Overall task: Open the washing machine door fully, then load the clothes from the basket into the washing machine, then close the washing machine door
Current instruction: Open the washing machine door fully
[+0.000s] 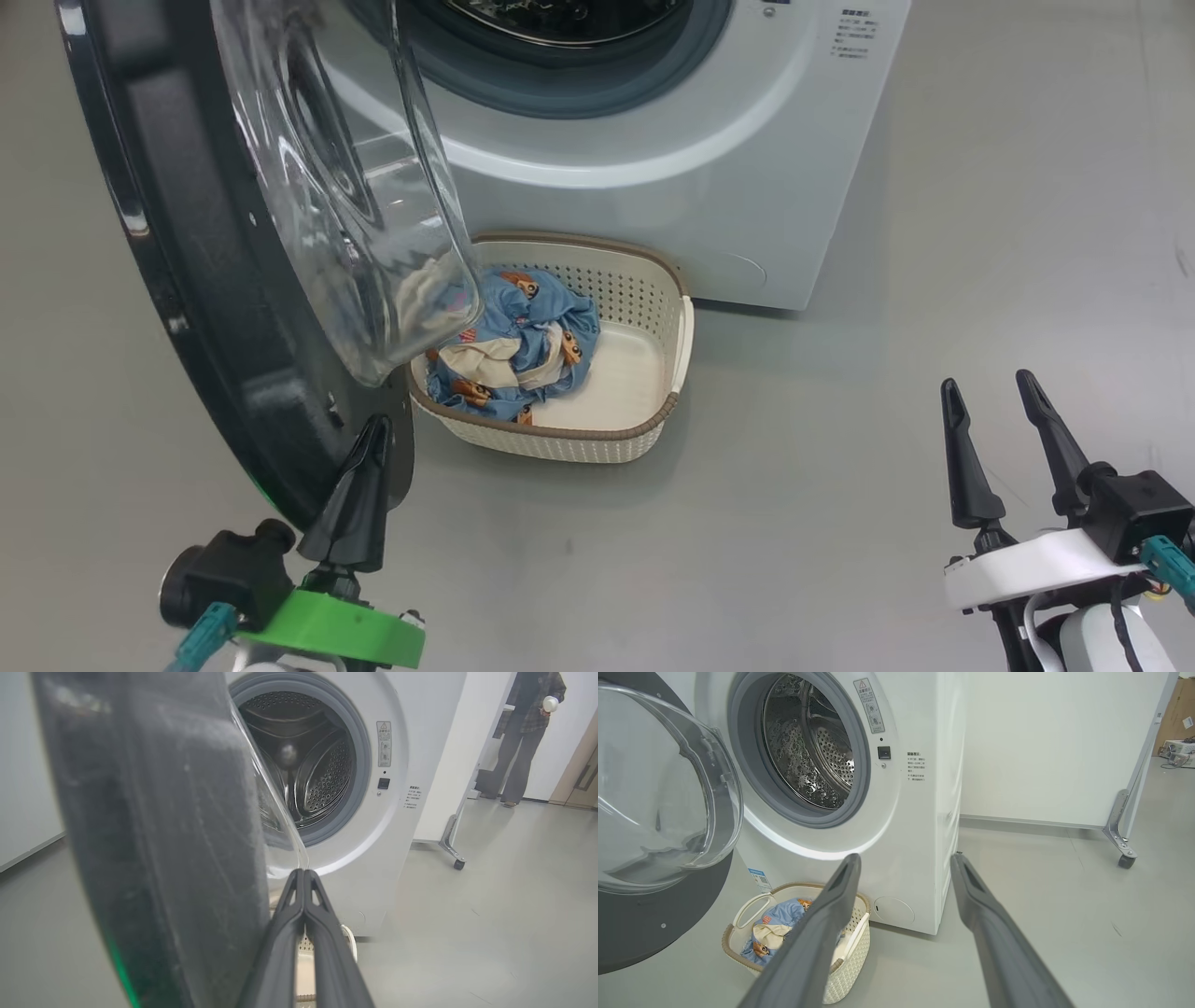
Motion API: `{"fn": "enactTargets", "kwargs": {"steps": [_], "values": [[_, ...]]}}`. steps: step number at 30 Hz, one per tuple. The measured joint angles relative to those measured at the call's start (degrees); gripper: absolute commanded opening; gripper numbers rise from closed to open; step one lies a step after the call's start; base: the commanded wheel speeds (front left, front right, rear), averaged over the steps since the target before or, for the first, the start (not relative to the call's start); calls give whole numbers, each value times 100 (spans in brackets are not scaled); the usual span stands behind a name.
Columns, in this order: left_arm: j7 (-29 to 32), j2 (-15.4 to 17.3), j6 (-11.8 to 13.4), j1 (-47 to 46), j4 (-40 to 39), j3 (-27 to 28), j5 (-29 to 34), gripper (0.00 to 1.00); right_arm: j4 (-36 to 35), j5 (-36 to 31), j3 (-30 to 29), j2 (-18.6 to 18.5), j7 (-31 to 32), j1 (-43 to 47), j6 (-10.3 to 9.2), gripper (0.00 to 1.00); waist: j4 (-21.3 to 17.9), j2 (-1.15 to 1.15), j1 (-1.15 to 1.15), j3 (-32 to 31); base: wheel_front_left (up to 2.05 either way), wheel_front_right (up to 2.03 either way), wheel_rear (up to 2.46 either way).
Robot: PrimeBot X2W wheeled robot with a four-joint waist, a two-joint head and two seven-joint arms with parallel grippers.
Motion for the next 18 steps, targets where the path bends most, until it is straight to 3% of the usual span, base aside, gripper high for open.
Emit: {"fn": "enactTargets", "kwargs": {"steps": [10,18], "values": [[1,-4,296,92,258,905,-202,0,47,-10,111,8,0,21,11,100,456,0,0,-161,0,0,0],[1,-9,407,151,577,1815,-326,0,92,-15,256,51,0,19,49,100,398,0,0,-202,0,0,0]]}}
